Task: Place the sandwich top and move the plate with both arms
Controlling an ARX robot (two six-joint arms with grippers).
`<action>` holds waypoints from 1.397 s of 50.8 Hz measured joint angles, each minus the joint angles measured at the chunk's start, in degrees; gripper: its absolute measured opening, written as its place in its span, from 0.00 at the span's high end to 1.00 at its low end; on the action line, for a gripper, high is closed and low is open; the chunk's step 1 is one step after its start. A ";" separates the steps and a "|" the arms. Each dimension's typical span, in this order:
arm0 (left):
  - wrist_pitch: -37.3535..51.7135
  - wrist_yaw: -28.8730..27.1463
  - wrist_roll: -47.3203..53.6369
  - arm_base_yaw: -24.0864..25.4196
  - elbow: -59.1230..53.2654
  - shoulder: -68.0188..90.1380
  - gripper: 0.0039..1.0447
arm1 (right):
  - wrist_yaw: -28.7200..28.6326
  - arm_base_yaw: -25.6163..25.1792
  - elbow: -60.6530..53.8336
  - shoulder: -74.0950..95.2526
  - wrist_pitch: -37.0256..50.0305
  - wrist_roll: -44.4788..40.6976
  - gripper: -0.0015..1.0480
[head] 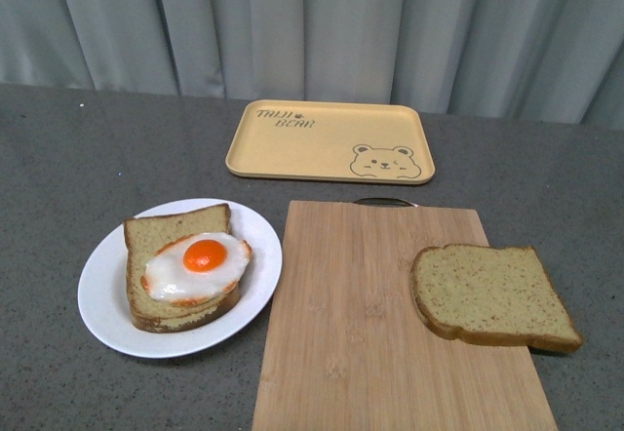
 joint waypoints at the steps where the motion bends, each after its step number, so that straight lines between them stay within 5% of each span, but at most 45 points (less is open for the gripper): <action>1: 0.00 0.00 0.00 0.00 0.00 0.00 0.06 | 0.00 0.00 0.00 0.00 0.00 0.00 0.09; 71: 0.00 0.00 0.00 0.02 0.00 -0.02 0.06 | 0.00 0.00 0.00 0.00 0.00 0.00 0.09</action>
